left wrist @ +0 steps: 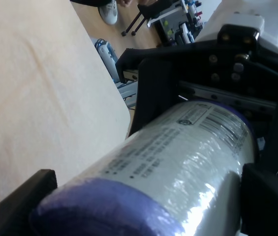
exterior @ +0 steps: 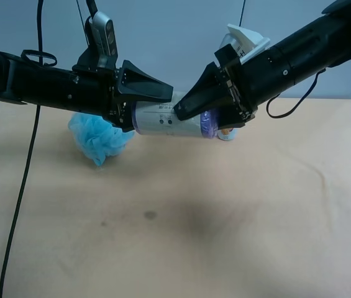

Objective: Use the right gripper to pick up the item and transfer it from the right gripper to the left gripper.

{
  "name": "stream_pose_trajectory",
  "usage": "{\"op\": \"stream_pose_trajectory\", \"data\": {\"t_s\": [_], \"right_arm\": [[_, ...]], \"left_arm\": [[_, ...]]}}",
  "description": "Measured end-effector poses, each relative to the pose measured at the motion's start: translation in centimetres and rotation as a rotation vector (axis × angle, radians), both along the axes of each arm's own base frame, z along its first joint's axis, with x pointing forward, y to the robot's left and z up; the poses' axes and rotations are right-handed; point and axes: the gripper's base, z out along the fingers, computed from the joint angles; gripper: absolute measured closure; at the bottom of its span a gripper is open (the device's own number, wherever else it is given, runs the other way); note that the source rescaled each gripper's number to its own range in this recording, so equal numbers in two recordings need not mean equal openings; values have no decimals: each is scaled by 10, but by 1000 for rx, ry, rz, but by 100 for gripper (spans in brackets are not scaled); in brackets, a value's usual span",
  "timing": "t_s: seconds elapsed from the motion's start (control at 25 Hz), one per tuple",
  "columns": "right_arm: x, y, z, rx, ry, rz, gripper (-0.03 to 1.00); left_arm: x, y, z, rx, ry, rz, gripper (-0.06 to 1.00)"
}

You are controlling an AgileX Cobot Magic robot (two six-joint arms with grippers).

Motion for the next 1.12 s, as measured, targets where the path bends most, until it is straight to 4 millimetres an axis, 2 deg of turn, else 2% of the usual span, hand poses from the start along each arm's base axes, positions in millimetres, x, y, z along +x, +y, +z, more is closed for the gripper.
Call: {"op": "stream_pose_trajectory", "data": {"t_s": [0.12, 0.16, 0.28, 0.36, 0.48, 0.72, 1.12], "right_arm": [[-3, -1, 2, -26, 15, -4, 96], [-4, -2, 2, -50, 18, -3, 88], [-7, -10, 2, -171, -44, 4, 53], [-8, -15, 5, -236, -97, -10, 46], [-8, -24, 13, -329, -174, -70, 43], [-18, -40, 35, -461, -268, -166, 42], [-68, -74, 87, -673, -439, -222, 42]], "left_arm": [[-1, -1, 0, 4, -1, -6, 64], [-1, -1, -1, 7, -1, -11, 66], [-1, 0, -3, 36, -8, -7, 88], [0, 0, -4, 48, -11, -6, 89], [0, 1, -5, 54, -13, -1, 92], [0, 1, -5, 56, -12, 1, 92], [3, 5, -15, 180, -12, 26, 92]]}}
